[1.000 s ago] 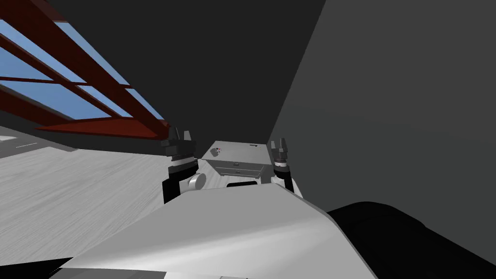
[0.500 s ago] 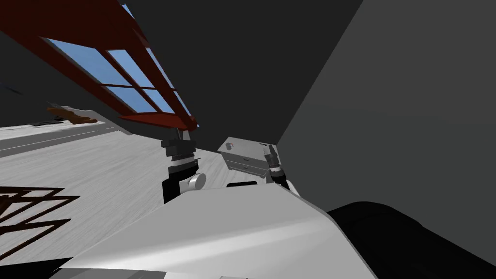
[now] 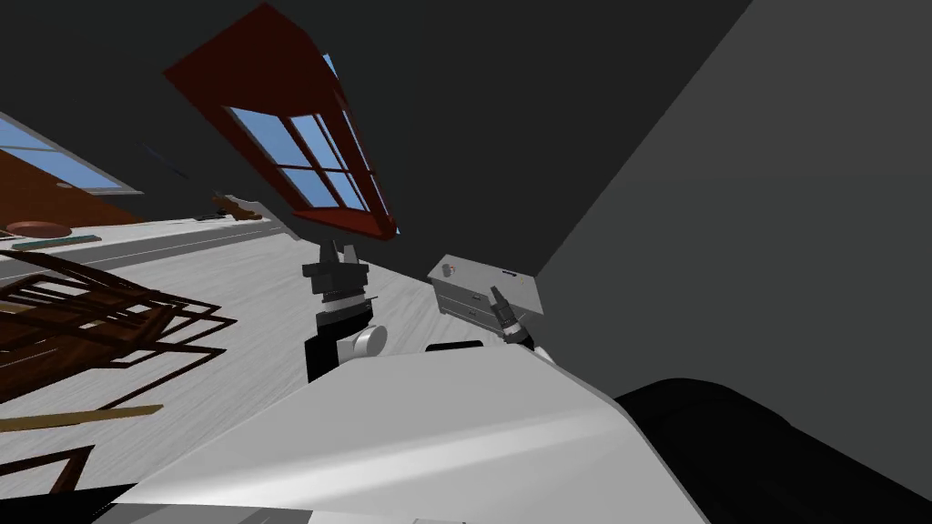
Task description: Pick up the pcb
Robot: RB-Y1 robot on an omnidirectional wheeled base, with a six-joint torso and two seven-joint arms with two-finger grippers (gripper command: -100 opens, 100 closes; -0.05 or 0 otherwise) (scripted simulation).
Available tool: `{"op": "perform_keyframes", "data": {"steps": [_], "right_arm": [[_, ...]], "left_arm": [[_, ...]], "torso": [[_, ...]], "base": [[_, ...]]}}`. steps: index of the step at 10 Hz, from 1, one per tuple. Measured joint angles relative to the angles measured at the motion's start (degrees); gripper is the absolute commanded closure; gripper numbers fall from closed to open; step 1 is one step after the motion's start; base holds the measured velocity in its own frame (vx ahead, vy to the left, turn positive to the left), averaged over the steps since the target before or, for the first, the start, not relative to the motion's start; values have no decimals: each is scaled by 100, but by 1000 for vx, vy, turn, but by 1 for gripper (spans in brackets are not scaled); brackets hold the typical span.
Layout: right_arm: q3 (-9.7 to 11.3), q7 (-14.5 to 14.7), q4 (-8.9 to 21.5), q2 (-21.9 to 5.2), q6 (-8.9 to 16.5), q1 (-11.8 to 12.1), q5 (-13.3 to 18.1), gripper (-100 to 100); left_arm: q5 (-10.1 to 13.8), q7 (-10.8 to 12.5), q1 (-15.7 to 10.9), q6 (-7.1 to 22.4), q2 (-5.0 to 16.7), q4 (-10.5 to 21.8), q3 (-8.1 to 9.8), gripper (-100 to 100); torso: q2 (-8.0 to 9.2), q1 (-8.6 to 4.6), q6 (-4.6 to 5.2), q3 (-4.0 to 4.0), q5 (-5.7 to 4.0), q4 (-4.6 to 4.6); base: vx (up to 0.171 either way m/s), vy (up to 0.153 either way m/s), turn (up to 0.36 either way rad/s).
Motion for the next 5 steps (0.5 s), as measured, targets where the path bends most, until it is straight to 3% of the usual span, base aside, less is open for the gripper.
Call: {"op": "perform_keyframes", "data": {"steps": [1, 3, 5], "right_arm": [[106, -32, -9, -189, 112, 100, 86, -100], [274, -62, 226, -486, 205, 150, 221, -100], [538, -54, 431, -837, 288, 362, 431, -100]], "left_arm": [[0, 0, -1, 0, 0, 0, -1, 0], [0, 0, -1, 0, 0, 0, 0, 0], [0, 0, 0, 0, 0, 0, 0, 0]], "torso": [[0, 1, -4, 0, 0, 0], [-4, 0, -3, -3, -1, -1], [4, -1, 2, 2, 0, 1]], "base": [[-48, 54, 160], [-59, 97, 377], [-37, 58, 88]]}}
